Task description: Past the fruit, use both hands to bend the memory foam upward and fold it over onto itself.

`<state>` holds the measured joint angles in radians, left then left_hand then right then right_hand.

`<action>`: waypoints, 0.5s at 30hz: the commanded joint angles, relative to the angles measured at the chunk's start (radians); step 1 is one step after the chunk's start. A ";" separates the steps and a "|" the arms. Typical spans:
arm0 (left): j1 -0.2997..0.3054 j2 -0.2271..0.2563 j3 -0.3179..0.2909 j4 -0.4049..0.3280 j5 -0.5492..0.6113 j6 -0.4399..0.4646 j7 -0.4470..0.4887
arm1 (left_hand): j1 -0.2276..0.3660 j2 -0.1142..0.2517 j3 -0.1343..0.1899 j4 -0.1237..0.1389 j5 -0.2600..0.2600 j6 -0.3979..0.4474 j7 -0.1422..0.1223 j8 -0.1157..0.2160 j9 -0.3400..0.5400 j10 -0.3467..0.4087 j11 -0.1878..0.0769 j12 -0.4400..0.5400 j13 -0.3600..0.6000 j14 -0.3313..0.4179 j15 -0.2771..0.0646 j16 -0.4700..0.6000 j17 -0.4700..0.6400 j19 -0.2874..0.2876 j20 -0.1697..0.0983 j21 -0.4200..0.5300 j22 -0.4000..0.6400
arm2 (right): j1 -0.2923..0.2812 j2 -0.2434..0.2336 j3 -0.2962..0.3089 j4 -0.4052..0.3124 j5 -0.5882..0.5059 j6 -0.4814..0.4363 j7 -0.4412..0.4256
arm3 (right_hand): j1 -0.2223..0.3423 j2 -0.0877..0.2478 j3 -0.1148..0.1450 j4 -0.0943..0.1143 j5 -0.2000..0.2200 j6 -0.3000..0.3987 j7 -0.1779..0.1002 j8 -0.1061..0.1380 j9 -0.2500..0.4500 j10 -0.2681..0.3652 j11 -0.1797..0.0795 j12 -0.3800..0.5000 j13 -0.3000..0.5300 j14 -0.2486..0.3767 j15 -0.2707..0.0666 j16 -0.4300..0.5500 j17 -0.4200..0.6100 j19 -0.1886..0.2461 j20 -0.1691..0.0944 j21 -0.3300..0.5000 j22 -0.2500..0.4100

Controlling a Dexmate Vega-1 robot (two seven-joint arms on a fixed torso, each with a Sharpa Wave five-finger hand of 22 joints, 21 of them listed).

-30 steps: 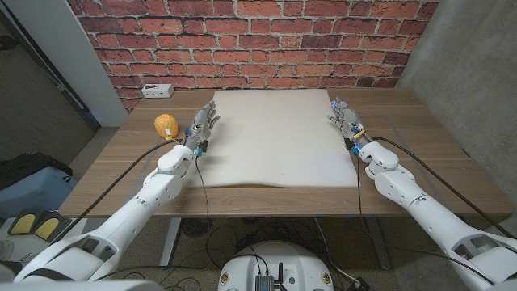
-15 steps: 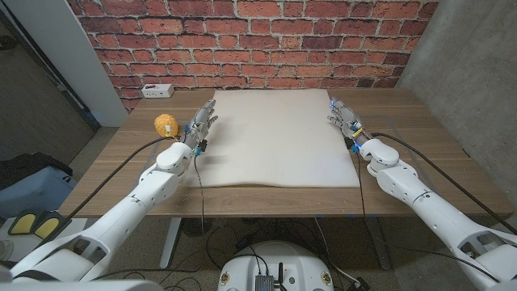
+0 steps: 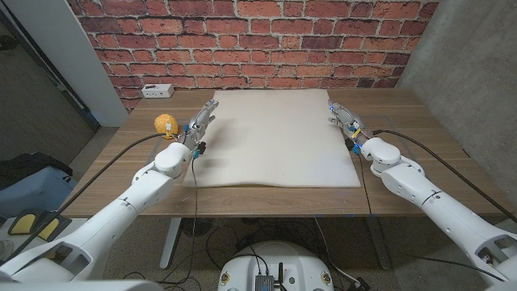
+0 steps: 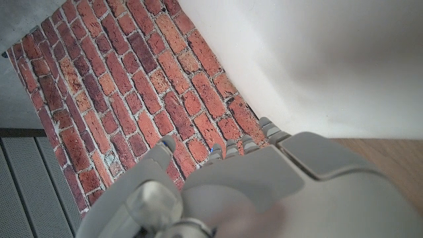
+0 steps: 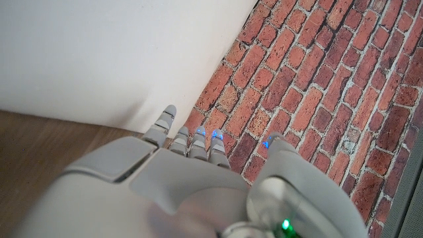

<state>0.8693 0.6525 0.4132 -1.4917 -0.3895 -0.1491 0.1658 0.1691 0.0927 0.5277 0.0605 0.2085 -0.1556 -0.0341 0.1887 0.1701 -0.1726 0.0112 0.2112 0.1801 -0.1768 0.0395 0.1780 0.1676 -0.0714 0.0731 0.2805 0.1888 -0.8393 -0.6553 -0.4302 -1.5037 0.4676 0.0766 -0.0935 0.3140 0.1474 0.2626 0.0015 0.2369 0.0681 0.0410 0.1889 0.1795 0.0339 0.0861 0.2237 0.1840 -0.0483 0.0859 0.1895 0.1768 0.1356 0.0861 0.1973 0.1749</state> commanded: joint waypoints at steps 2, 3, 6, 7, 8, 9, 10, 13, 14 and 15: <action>0.049 0.070 -0.002 -0.117 0.078 0.074 0.051 | 0.009 0.001 0.001 -0.010 -0.001 0.008 -0.007 0.004 0.004 -0.024 0.004 -0.001 0.003 -0.020 0.007 0.004 0.003 -0.001 0.011 -0.007 0.001 | -0.030 -0.076 -0.012 -0.138 -0.089 -0.127 -0.070 | 0.023 0.002 0.010 -0.015 -0.005 0.010 -0.008 0.008 0.003 0.007 0.000 -0.003 0.003 0.004 -0.003 0.007 0.003 0.007 0.002 0.002 0.001; 0.052 0.075 -0.003 -0.124 0.081 0.079 0.052 | 0.010 0.001 0.001 -0.011 -0.001 0.009 -0.008 0.004 0.004 -0.022 0.006 -0.001 0.003 -0.020 0.006 0.004 0.003 -0.001 0.011 -0.007 0.001 | -0.031 -0.081 -0.012 -0.146 -0.093 -0.135 -0.073 | 0.024 0.003 0.011 -0.016 -0.005 0.010 -0.008 0.007 0.003 0.006 0.000 -0.003 0.003 0.004 -0.003 0.007 0.003 0.007 0.003 0.002 0.001; 0.063 0.084 -0.004 -0.144 0.092 0.094 0.059 | 0.011 0.002 0.000 -0.015 -0.003 0.011 -0.010 0.002 0.005 -0.022 -0.002 -0.002 0.004 -0.019 0.007 0.004 0.004 -0.002 0.021 -0.010 0.002 | -0.035 -0.092 -0.015 -0.170 -0.109 -0.165 -0.087 | 0.032 0.006 0.016 -0.021 -0.006 0.010 -0.009 0.007 0.003 0.009 -0.001 -0.004 0.004 0.006 -0.006 0.007 0.003 0.007 0.002 0.002 0.001; 0.066 0.087 -0.004 -0.151 0.095 0.100 0.062 | 0.012 0.002 0.000 -0.016 -0.003 0.011 -0.010 0.002 0.005 -0.021 0.002 -0.002 0.004 -0.018 0.008 0.004 0.004 -0.002 0.023 -0.010 0.002 | -0.036 -0.097 -0.016 -0.176 -0.115 -0.171 -0.087 | 0.037 0.008 0.020 -0.025 -0.007 0.007 -0.011 0.006 0.003 0.010 -0.002 -0.005 0.004 0.007 -0.007 0.007 0.003 0.007 0.002 0.002 0.001; 0.069 0.090 -0.004 -0.156 0.098 0.105 0.062 | 0.013 0.003 0.000 -0.018 -0.004 0.011 -0.011 0.001 0.005 -0.022 -0.010 -0.003 0.004 -0.017 0.009 0.003 0.004 -0.002 0.026 -0.011 0.002 | -0.038 -0.100 -0.017 -0.183 -0.120 -0.180 -0.090 | 0.040 0.009 0.022 -0.027 -0.008 0.006 -0.011 0.005 0.003 0.010 -0.001 -0.005 0.004 0.006 -0.008 0.007 0.003 0.007 0.004 0.002 0.001; 0.071 0.094 -0.003 -0.161 0.103 0.109 0.063 | 0.013 0.004 -0.001 -0.019 -0.005 0.015 -0.014 0.001 0.005 -0.020 0.003 -0.003 0.004 -0.016 0.009 0.004 0.004 -0.001 0.028 -0.011 0.002 | -0.039 -0.104 -0.018 -0.190 -0.125 -0.188 -0.092 | 0.043 0.010 0.024 -0.029 -0.008 0.006 -0.011 0.005 0.003 0.010 -0.002 -0.006 0.004 0.007 -0.009 0.007 0.003 0.007 0.004 0.002 0.001; 0.072 0.099 -0.002 -0.169 0.111 0.119 0.066 | 0.014 0.004 -0.001 -0.020 -0.005 0.015 -0.015 0.001 0.005 -0.019 -0.002 -0.002 0.004 -0.016 0.011 0.004 0.004 -0.001 0.030 -0.012 0.002 | -0.040 -0.109 -0.019 -0.199 -0.130 -0.200 -0.095 | 0.044 0.010 0.025 -0.030 -0.009 0.005 -0.011 0.005 0.003 0.010 -0.002 -0.006 0.004 0.007 -0.010 0.007 0.003 0.007 0.004 0.002 0.001; 0.076 0.116 -0.002 -0.193 0.129 0.142 0.069 | 0.014 0.005 -0.002 -0.022 -0.007 0.016 -0.015 0.000 0.005 -0.019 0.001 -0.003 0.004 -0.016 0.010 0.003 0.004 -0.002 0.031 -0.013 0.002 | -0.042 -0.121 -0.023 -0.222 -0.146 -0.225 -0.100 | 0.052 0.012 0.030 -0.035 -0.011 0.004 -0.012 0.004 0.003 0.010 -0.003 -0.007 0.004 0.008 -0.012 0.006 0.003 0.007 0.005 0.002 0.001; 0.078 0.120 -0.002 -0.199 0.134 0.147 0.071 | 0.015 0.005 -0.002 -0.023 -0.007 0.017 -0.016 0.000 0.005 -0.019 0.003 -0.004 0.004 -0.016 0.010 0.003 0.004 -0.002 0.031 -0.014 0.002 | -0.043 -0.126 -0.024 -0.232 -0.152 -0.237 -0.103 | 0.053 0.012 0.030 -0.036 -0.011 0.004 -0.012 0.004 0.003 0.010 -0.003 -0.008 0.004 0.008 -0.012 0.006 0.003 0.007 0.005 0.002 0.001; 0.080 0.124 -0.003 -0.207 0.139 0.152 0.072 | 0.015 0.005 -0.002 -0.024 -0.007 0.017 -0.017 -0.001 0.005 -0.019 -0.006 -0.004 0.004 -0.015 0.011 0.003 0.004 -0.003 0.031 -0.015 0.003 | -0.043 -0.131 -0.026 -0.242 -0.159 -0.248 -0.106 | 0.054 0.012 0.031 -0.037 -0.011 0.004 -0.012 0.004 0.003 0.010 -0.003 -0.008 0.004 0.008 -0.013 0.006 0.003 0.007 0.005 0.002 0.001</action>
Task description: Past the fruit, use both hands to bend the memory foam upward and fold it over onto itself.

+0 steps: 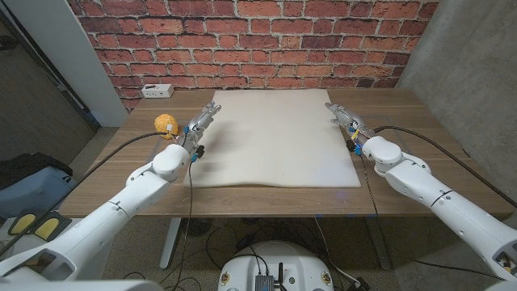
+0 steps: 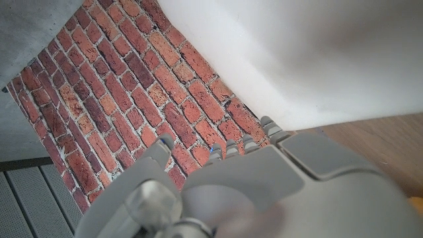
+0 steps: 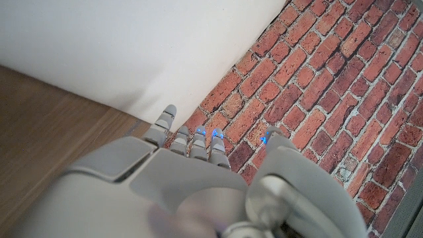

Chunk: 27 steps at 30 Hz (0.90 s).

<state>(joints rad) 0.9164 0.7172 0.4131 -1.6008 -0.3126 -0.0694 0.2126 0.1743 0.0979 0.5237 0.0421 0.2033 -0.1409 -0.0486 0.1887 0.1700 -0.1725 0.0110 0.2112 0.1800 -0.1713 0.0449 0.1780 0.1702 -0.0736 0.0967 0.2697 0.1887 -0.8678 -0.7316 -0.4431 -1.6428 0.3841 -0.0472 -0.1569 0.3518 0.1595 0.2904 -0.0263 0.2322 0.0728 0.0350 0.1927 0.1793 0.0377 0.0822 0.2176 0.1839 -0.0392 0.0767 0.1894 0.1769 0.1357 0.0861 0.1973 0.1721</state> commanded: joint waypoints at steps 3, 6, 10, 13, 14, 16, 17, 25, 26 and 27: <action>0.039 0.074 -0.002 -0.121 0.079 0.093 0.028 | 0.010 0.000 0.001 -0.007 -0.003 0.003 -0.002 -0.001 0.005 -0.018 0.001 -0.004 0.004 -0.021 0.006 0.003 0.002 0.000 0.008 -0.004 0.003 | -0.019 -0.068 -0.017 -0.134 -0.095 -0.157 -0.052 | 0.021 0.001 0.007 -0.013 -0.008 0.000 -0.006 0.000 0.003 0.006 0.001 -0.003 0.004 0.000 -0.005 0.006 0.003 0.008 0.005 0.002 0.004; 0.044 0.086 -0.001 -0.139 0.094 0.109 0.029 | 0.010 0.000 0.001 -0.008 -0.003 0.003 -0.005 -0.001 0.006 -0.017 0.005 -0.004 0.004 -0.021 0.006 0.003 0.002 0.001 0.009 -0.005 0.003 | -0.024 -0.079 -0.019 -0.160 -0.109 -0.184 -0.058 | 0.026 0.002 0.010 -0.017 -0.010 0.002 -0.006 0.001 0.003 0.008 0.001 -0.003 0.004 0.000 -0.007 0.006 0.003 0.008 0.005 0.002 0.004; 0.054 0.099 -0.002 -0.163 0.112 0.129 0.035 | 0.010 0.001 0.000 -0.010 -0.004 0.001 -0.006 -0.003 0.006 -0.018 0.004 -0.005 0.004 -0.022 0.005 0.002 0.002 0.000 0.010 -0.006 0.003 | -0.032 -0.092 -0.020 -0.196 -0.123 -0.219 -0.065 | 0.031 0.003 0.014 -0.021 -0.012 0.003 -0.008 0.001 0.003 0.009 0.000 -0.004 0.004 0.001 -0.008 0.005 0.003 0.008 0.003 0.002 0.004; 0.061 0.112 -0.001 -0.186 0.127 0.150 0.037 | 0.011 0.002 -0.001 -0.011 -0.005 0.002 -0.007 -0.003 0.006 -0.017 -0.003 -0.005 0.004 -0.021 0.006 0.002 0.002 0.001 0.010 -0.008 0.003 | -0.038 -0.100 -0.020 -0.219 -0.134 -0.235 -0.070 | 0.035 0.004 0.016 -0.024 -0.013 0.004 -0.009 0.001 0.003 0.010 -0.001 -0.004 0.005 0.001 -0.009 0.005 0.003 0.009 0.002 0.002 0.004; 0.063 0.116 -0.001 -0.193 0.131 0.158 0.036 | 0.011 0.002 -0.001 -0.012 -0.005 0.002 -0.007 -0.003 0.006 -0.017 0.001 -0.005 0.004 -0.021 0.005 0.002 0.002 0.001 0.011 -0.008 0.003 | -0.039 -0.103 -0.021 -0.226 -0.140 -0.241 -0.073 | 0.037 0.004 0.017 -0.025 -0.013 0.005 -0.009 0.001 0.003 0.011 0.000 -0.004 0.005 0.001 -0.009 0.005 0.003 0.009 0.002 0.002 0.004; 0.068 0.126 -0.001 -0.208 0.138 0.171 0.034 | 0.011 0.002 -0.001 -0.013 -0.005 0.002 -0.008 -0.003 0.006 -0.017 0.001 -0.005 0.004 -0.021 0.005 0.002 0.002 0.001 0.011 -0.008 0.003 | -0.042 -0.109 -0.024 -0.241 -0.156 -0.255 -0.082 | 0.039 0.005 0.019 -0.027 -0.014 0.005 -0.011 0.001 0.003 0.011 -0.001 -0.005 0.005 0.002 -0.010 0.005 0.003 0.010 0.000 0.003 0.004; 0.072 0.131 -0.002 -0.215 0.141 0.176 0.033 | 0.011 0.003 -0.001 -0.013 -0.005 0.001 -0.008 -0.004 0.006 -0.017 0.000 -0.006 0.005 -0.023 0.004 0.002 0.002 0.000 0.011 -0.009 0.004 | -0.043 -0.111 -0.024 -0.249 -0.159 -0.264 -0.083 | 0.042 0.005 0.021 -0.029 -0.015 0.006 -0.015 0.001 0.003 0.011 -0.001 -0.005 0.005 0.003 -0.012 0.005 0.003 0.011 0.000 0.003 0.004; 0.110 0.166 -0.017 -0.281 0.169 0.227 0.051 | 0.010 0.004 -0.005 -0.019 -0.008 -0.001 -0.008 -0.005 0.006 -0.017 0.001 -0.007 0.005 -0.023 0.005 0.002 0.002 -0.002 0.012 -0.015 0.004 | -0.046 -0.134 -0.042 -0.311 -0.210 -0.358 -0.096 | 0.053 0.007 0.029 -0.038 -0.020 0.015 -0.017 0.004 0.004 0.018 -0.005 -0.005 0.005 0.006 -0.016 0.005 0.003 0.014 -0.002 0.004 0.004; 0.114 0.172 -0.019 -0.290 0.174 0.235 0.053 | 0.010 0.004 -0.005 -0.019 -0.008 -0.001 -0.009 -0.005 0.006 -0.016 0.004 -0.007 0.005 -0.023 0.005 0.002 0.002 -0.004 0.011 -0.016 0.004 | -0.047 -0.134 -0.042 -0.316 -0.212 -0.368 -0.098 | 0.055 0.007 0.030 -0.039 -0.020 0.015 -0.017 0.004 0.004 0.018 -0.005 -0.005 0.005 0.007 -0.017 0.006 0.003 0.014 -0.002 0.004 0.004; 0.118 0.178 -0.021 -0.299 0.178 0.243 0.054 | 0.010 0.005 -0.005 -0.020 -0.008 0.000 -0.010 -0.005 0.006 -0.013 -0.001 -0.006 0.005 -0.024 0.004 0.002 0.002 -0.008 0.012 -0.018 0.004 | -0.049 -0.137 -0.044 -0.322 -0.217 -0.375 -0.099 | 0.056 0.007 0.032 -0.040 -0.021 0.016 -0.017 0.004 0.004 0.018 -0.005 -0.005 0.005 0.008 -0.018 0.006 0.003 0.014 -0.002 0.004 0.004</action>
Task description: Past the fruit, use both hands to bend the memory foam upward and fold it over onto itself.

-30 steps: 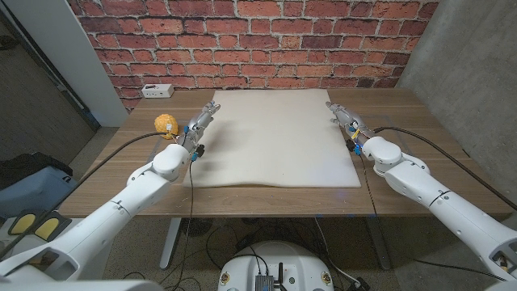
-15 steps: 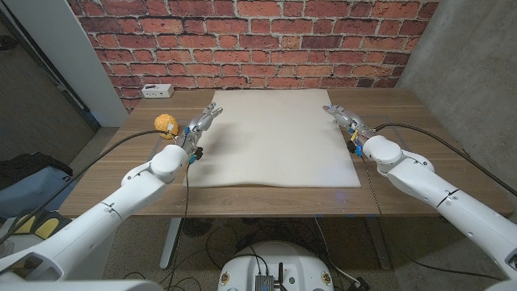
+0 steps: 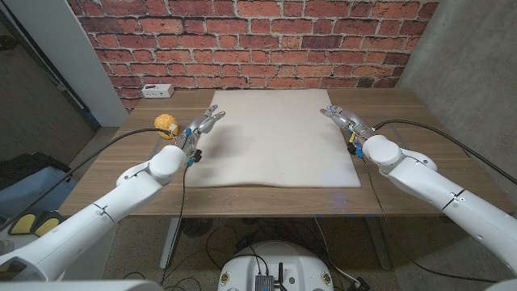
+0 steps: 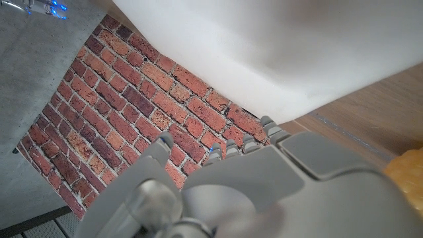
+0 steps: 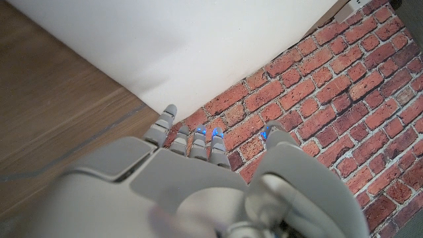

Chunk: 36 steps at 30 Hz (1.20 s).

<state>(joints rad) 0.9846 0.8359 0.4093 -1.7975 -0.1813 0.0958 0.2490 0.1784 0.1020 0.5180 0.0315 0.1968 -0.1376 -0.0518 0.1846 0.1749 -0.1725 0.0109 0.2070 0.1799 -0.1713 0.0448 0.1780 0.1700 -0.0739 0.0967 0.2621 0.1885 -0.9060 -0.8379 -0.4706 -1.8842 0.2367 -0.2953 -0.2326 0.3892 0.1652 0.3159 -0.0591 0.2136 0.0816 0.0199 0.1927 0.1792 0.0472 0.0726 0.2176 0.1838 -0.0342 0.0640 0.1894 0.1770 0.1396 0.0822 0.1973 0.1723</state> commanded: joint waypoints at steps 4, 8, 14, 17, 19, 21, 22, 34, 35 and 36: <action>0.062 0.085 -0.025 -0.135 0.063 0.111 0.015 | 0.006 0.001 -0.001 -0.011 -0.002 -0.002 -0.008 -0.001 0.002 -0.011 0.002 -0.001 0.005 -0.023 0.004 0.002 0.003 -0.011 0.015 -0.013 0.005 | -0.017 -0.039 -0.018 -0.105 -0.084 -0.156 -0.028 | 0.024 0.002 0.009 -0.011 -0.004 0.010 -0.003 0.004 0.004 0.011 0.003 -0.005 0.005 0.004 -0.006 0.006 0.002 0.011 0.001 0.004 0.003; 0.069 0.111 -0.027 -0.164 0.080 0.143 0.003 | 0.006 0.001 -0.001 -0.012 -0.002 -0.002 -0.010 -0.001 0.002 -0.010 0.000 -0.001 0.005 -0.022 0.003 0.002 0.003 -0.013 0.016 -0.014 0.005 | -0.024 -0.046 -0.022 -0.132 -0.099 -0.195 -0.036 | 0.029 0.002 0.013 -0.016 -0.006 0.014 -0.005 0.005 0.004 0.014 0.000 -0.005 0.006 0.005 -0.007 0.006 0.002 0.012 0.002 0.004 0.003; 0.083 0.141 -0.031 -0.211 0.106 0.188 -0.002 | 0.004 0.001 -0.006 -0.017 -0.003 -0.006 -0.012 -0.002 0.002 -0.012 -0.009 -0.003 0.005 -0.023 0.002 0.002 0.003 -0.014 0.016 -0.019 0.005 | -0.036 -0.060 -0.029 -0.176 -0.121 -0.252 -0.043 | 0.036 0.002 0.018 -0.022 -0.009 0.019 -0.006 0.006 0.004 0.020 -0.001 -0.004 0.006 0.009 -0.010 0.006 0.002 0.016 0.000 0.005 0.003; 0.096 0.154 -0.039 -0.231 0.106 0.198 -0.006 | 0.003 0.001 -0.007 -0.019 -0.003 -0.006 -0.012 -0.002 0.002 -0.013 -0.005 -0.003 0.005 -0.024 0.002 0.002 0.003 -0.015 0.018 -0.021 0.005 | -0.042 -0.070 -0.033 -0.204 -0.137 -0.287 -0.050 | 0.040 0.002 0.020 -0.025 -0.011 0.023 -0.009 0.006 0.005 0.025 -0.004 -0.003 0.006 0.011 -0.011 0.006 0.002 0.018 0.000 0.005 0.003; 0.112 0.172 -0.054 -0.248 0.096 0.200 -0.016 | 0.003 0.002 -0.008 -0.020 -0.004 -0.008 -0.012 -0.002 0.002 -0.013 -0.009 -0.004 0.006 -0.024 0.001 0.002 0.003 -0.015 0.018 -0.021 0.005 | -0.051 -0.081 -0.032 -0.226 -0.143 -0.311 -0.052 | 0.042 0.002 0.022 -0.026 -0.012 0.024 -0.010 0.006 0.005 0.032 -0.002 -0.001 0.006 0.014 -0.013 0.007 0.002 0.019 0.000 0.006 0.003; 0.118 0.180 -0.058 -0.258 0.098 0.209 -0.018 | 0.003 0.002 -0.008 -0.021 -0.004 -0.010 -0.012 -0.003 0.002 -0.017 -0.011 -0.005 0.006 -0.026 0.000 0.001 0.003 -0.017 0.019 -0.023 0.005 | -0.053 -0.084 -0.031 -0.234 -0.144 -0.323 -0.051 | 0.044 0.002 0.023 -0.028 -0.013 0.026 -0.010 0.006 0.005 0.037 -0.002 0.000 0.006 0.015 -0.014 0.007 0.002 0.021 0.000 0.006 0.003; 0.129 0.193 -0.067 -0.271 0.098 0.216 -0.019 | 0.003 0.002 -0.008 -0.021 -0.004 -0.010 -0.012 -0.003 0.002 -0.016 -0.002 -0.005 0.006 -0.027 0.001 0.001 0.003 -0.017 0.020 -0.023 0.005 | -0.057 -0.091 -0.034 -0.250 -0.150 -0.342 -0.052 | 0.044 0.002 0.023 -0.028 -0.013 0.026 -0.010 0.006 0.005 0.038 -0.002 0.000 0.006 0.015 -0.013 0.007 0.003 0.021 0.000 0.006 0.003; 0.203 0.254 -0.114 -0.344 0.090 0.257 -0.024 | 0.004 0.002 -0.011 -0.027 -0.004 -0.016 -0.012 -0.003 0.002 -0.023 0.000 -0.007 0.006 -0.033 0.000 0.000 0.003 -0.018 0.016 -0.027 0.006 | -0.071 -0.126 -0.057 -0.350 -0.187 -0.479 -0.055 | 0.052 0.003 0.029 -0.034 -0.017 0.037 -0.014 0.008 0.005 0.044 -0.007 0.000 0.006 0.019 -0.020 0.007 0.003 0.025 -0.001 0.007 0.003; 0.209 0.258 -0.118 -0.348 0.087 0.259 -0.025 | 0.004 0.001 -0.013 -0.031 -0.004 -0.017 -0.012 -0.002 0.002 -0.024 -0.002 -0.007 0.006 -0.034 0.000 0.001 0.003 -0.018 0.016 -0.028 0.006 | -0.069 -0.129 -0.061 -0.359 -0.190 -0.495 -0.051 | 0.053 0.003 0.029 -0.035 -0.017 0.039 -0.015 0.009 0.005 0.044 -0.007 0.000 0.006 0.020 -0.020 0.007 0.003 0.025 -0.001 0.006 0.003; 0.216 0.262 -0.121 -0.355 0.088 0.263 -0.024 | 0.004 0.001 -0.014 -0.031 -0.004 -0.017 -0.011 -0.002 0.002 -0.024 -0.002 -0.007 0.006 -0.034 0.000 0.001 0.003 -0.018 0.016 -0.028 0.006 | -0.071 -0.133 -0.063 -0.367 -0.194 -0.503 -0.052 | 0.054 0.003 0.030 -0.036 -0.017 0.040 -0.015 0.009 0.005 0.046 -0.007 0.001 0.006 0.020 -0.021 0.007 0.003 0.025 -0.001 0.006 0.003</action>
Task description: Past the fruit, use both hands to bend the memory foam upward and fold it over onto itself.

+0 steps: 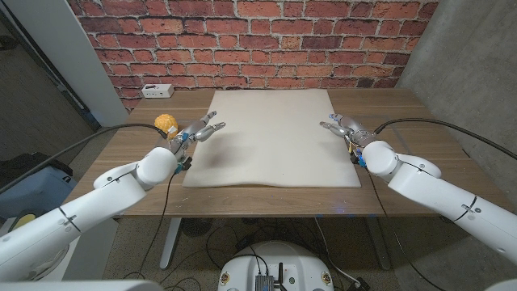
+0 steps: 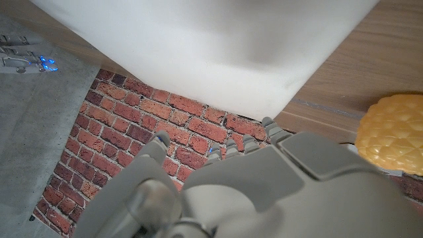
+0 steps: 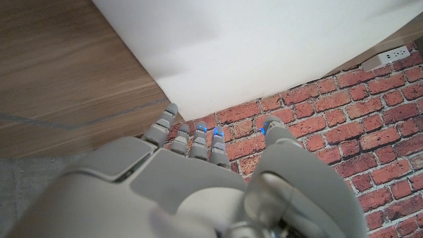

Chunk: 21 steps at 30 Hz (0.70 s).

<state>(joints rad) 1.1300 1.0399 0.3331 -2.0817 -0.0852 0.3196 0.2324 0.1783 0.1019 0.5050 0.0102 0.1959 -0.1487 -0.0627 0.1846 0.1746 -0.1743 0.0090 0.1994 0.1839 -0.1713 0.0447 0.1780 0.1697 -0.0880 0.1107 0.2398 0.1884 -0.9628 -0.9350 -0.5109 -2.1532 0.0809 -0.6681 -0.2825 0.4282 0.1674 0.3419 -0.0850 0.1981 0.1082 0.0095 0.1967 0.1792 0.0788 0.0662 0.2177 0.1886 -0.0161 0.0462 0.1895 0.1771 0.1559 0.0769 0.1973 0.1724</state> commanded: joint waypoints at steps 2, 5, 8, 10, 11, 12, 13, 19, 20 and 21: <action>0.084 0.067 -0.051 -0.083 -0.006 0.051 -0.004 | 0.004 0.001 -0.001 -0.010 -0.004 -0.007 -0.001 -0.002 0.003 -0.024 -0.006 0.000 0.002 -0.035 0.000 0.001 0.003 -0.004 0.001 -0.006 0.006 | -0.019 -0.041 -0.024 -0.112 -0.040 -0.143 -0.004 | 0.016 0.001 0.005 -0.011 -0.002 0.014 -0.005 0.005 0.005 0.016 0.000 0.001 0.002 0.004 -0.004 0.008 0.003 0.010 0.003 0.007 0.003; 0.100 0.086 -0.061 -0.098 -0.010 0.056 -0.014 | 0.004 0.001 -0.001 -0.011 -0.004 -0.007 -0.003 -0.002 0.003 -0.024 -0.003 0.001 0.002 -0.034 -0.001 0.001 0.003 -0.003 0.001 -0.006 0.006 | -0.021 -0.050 -0.036 -0.136 -0.053 -0.176 -0.005 | 0.020 0.002 0.008 -0.014 -0.003 0.020 -0.007 0.006 0.005 0.021 0.001 0.002 0.002 0.008 -0.012 0.008 0.003 0.011 0.004 0.007 0.003; 0.112 0.114 -0.068 -0.125 -0.002 0.086 -0.024 | 0.005 0.000 -0.003 -0.014 -0.004 -0.011 -0.003 -0.003 0.003 -0.031 -0.014 -0.002 0.002 -0.037 -0.001 0.000 0.003 -0.003 0.000 -0.007 0.006 | -0.027 -0.059 -0.039 -0.156 -0.056 -0.196 -0.005 | 0.024 0.001 0.010 -0.017 -0.004 0.029 -0.008 0.007 0.006 0.027 0.007 0.003 0.002 0.013 -0.022 0.009 0.003 0.015 0.005 0.007 0.003; 0.126 0.126 -0.076 -0.141 0.000 0.101 -0.022 | 0.006 -0.001 -0.003 -0.016 -0.004 -0.014 -0.002 -0.004 0.003 -0.030 -0.005 -0.001 0.002 -0.038 -0.001 0.000 0.003 -0.003 0.001 -0.008 0.006 | -0.035 -0.063 -0.039 -0.168 -0.057 -0.207 -0.010 | 0.025 0.001 0.011 -0.019 -0.005 0.030 -0.009 0.007 0.006 0.029 0.008 0.003 0.002 0.014 -0.021 0.009 0.003 0.015 0.005 0.007 0.003; 0.134 0.131 -0.081 -0.148 0.000 0.104 -0.020 | 0.006 -0.001 -0.003 -0.016 -0.004 -0.015 -0.002 -0.004 0.003 -0.030 -0.006 -0.001 0.002 -0.039 -0.001 0.000 0.003 -0.002 0.001 -0.007 0.006 | -0.040 -0.065 -0.037 -0.174 -0.056 -0.209 -0.012 | 0.026 0.001 0.012 -0.019 -0.005 0.031 -0.009 0.007 0.006 0.029 0.007 0.003 0.002 0.015 -0.022 0.009 0.003 0.016 0.005 0.008 0.003; 0.143 0.134 -0.087 -0.153 -0.001 0.105 -0.016 | 0.006 -0.001 -0.004 -0.017 -0.004 -0.016 -0.002 -0.004 0.003 -0.031 -0.005 -0.001 0.002 -0.039 -0.002 0.000 0.003 -0.002 0.001 -0.008 0.006 | -0.045 -0.067 -0.036 -0.179 -0.056 -0.211 -0.014 | 0.027 0.001 0.012 -0.020 -0.005 0.031 -0.009 0.007 0.006 0.029 0.005 0.003 0.002 0.015 -0.022 0.009 0.003 0.016 0.005 0.007 0.003; 0.150 0.137 -0.091 -0.158 -0.002 0.107 -0.014 | 0.007 -0.003 -0.005 -0.020 -0.005 -0.018 -0.003 -0.004 0.003 -0.031 -0.009 0.000 0.002 -0.040 -0.002 0.000 0.003 -0.002 0.001 -0.008 0.006 | -0.048 -0.069 -0.037 -0.184 -0.057 -0.216 -0.017 | 0.028 0.001 0.013 -0.020 -0.005 0.033 -0.009 0.007 0.006 0.030 0.006 0.003 0.002 0.016 -0.022 0.009 0.003 0.016 0.005 0.007 0.003; 0.186 0.168 -0.107 -0.199 0.012 0.139 -0.010 | 0.010 -0.005 -0.007 -0.026 -0.005 -0.022 -0.005 -0.004 0.003 -0.032 -0.010 0.000 0.002 -0.041 -0.004 0.001 0.003 -0.001 0.000 -0.009 0.006 | -0.061 -0.082 -0.044 -0.214 -0.061 -0.247 -0.021 | 0.031 0.001 0.015 -0.023 -0.006 0.037 -0.011 0.007 0.006 0.036 0.007 0.004 0.002 0.020 -0.023 0.009 0.003 0.018 0.005 0.007 0.003; 0.193 0.172 -0.111 -0.205 0.013 0.145 -0.009 | 0.010 -0.006 -0.008 -0.028 -0.005 -0.022 -0.005 -0.003 0.003 -0.032 -0.008 0.000 0.002 -0.041 -0.004 0.001 0.003 0.000 0.001 -0.009 0.006 | -0.063 -0.084 -0.045 -0.218 -0.062 -0.251 -0.022 | 0.031 0.001 0.015 -0.023 -0.006 0.038 -0.011 0.007 0.006 0.037 0.006 0.004 0.002 0.020 -0.024 0.009 0.003 0.019 0.004 0.007 0.003; 0.200 0.175 -0.115 -0.212 0.013 0.151 -0.007 | 0.011 -0.007 -0.008 -0.028 -0.005 -0.022 -0.005 -0.003 0.003 -0.032 -0.007 0.001 0.002 -0.041 -0.005 0.001 0.003 0.000 0.001 -0.009 0.005 | -0.066 -0.085 -0.047 -0.222 -0.063 -0.256 -0.024 | 0.032 0.001 0.015 -0.023 -0.007 0.038 -0.011 0.007 0.006 0.038 0.006 0.004 0.002 0.020 -0.024 0.009 0.003 0.019 0.004 0.007 0.003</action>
<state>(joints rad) 1.2493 1.1494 0.2615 -2.2081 -0.0855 0.4154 0.2186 0.1786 0.1016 0.4976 -0.0115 0.1919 -0.1624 -0.0689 0.1809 0.1746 -0.1706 0.0053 0.1995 0.1838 -0.1713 0.0446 0.1780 0.1696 -0.0879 0.1107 0.2324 0.1884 -1.0030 -0.9971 -0.5465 -2.3177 0.0320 -0.8485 -0.2924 0.4455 0.1686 0.3543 -0.1055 0.1922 0.1360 0.0017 0.1967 0.1841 0.1077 0.0731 0.2177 0.1885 0.0054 0.0248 0.1895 0.1772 0.1666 0.0802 0.1973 0.1724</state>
